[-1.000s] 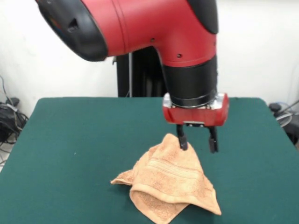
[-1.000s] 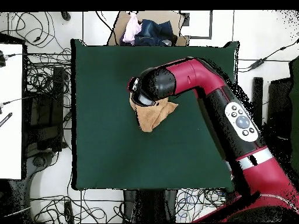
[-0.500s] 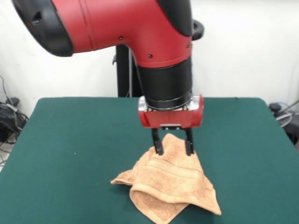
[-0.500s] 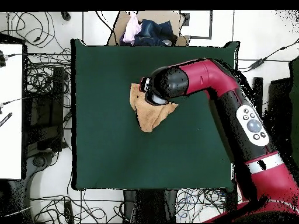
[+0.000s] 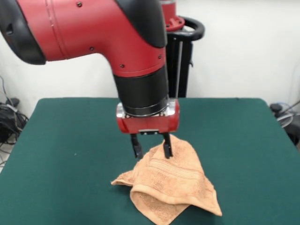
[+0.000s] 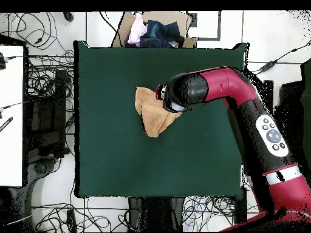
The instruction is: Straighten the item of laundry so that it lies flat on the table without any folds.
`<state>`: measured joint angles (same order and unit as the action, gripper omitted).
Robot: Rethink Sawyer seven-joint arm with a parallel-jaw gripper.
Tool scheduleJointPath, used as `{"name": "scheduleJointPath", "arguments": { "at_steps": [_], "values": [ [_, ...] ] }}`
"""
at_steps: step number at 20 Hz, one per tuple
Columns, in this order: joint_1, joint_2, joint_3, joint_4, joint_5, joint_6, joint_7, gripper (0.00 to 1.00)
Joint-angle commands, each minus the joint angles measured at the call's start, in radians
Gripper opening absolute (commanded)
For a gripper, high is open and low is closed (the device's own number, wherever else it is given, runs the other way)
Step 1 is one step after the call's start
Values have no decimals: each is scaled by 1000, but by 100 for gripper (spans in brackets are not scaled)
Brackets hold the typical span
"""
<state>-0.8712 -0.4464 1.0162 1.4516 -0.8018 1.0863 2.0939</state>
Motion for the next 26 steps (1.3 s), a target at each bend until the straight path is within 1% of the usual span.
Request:
{"name": "scheduleJointPath", "arguments": {
  "at_steps": [1, 3, 4, 8, 13, 16, 21, 24, 26],
  "values": [
    [-12, 56, -130, 28, -33, -55, -173, 100],
    [-10, 66, -133, 17, -32, -47, -184, 100],
    [-16, 66, -136, 35, -38, -64, -179, 100],
    [-11, 72, -146, 45, -44, -89, -170, 100],
    [1, 86, -159, 64, -40, -132, -119, 100],
    [6, 95, -168, 72, -53, -169, -97, 100],
    [17, 127, -182, 51, -58, -184, -116, 100],
    [20, 126, -189, 59, -62, -198, -110, 100],
    [17, 127, -189, 57, -56, -187, -131, 100]
  ]
}}
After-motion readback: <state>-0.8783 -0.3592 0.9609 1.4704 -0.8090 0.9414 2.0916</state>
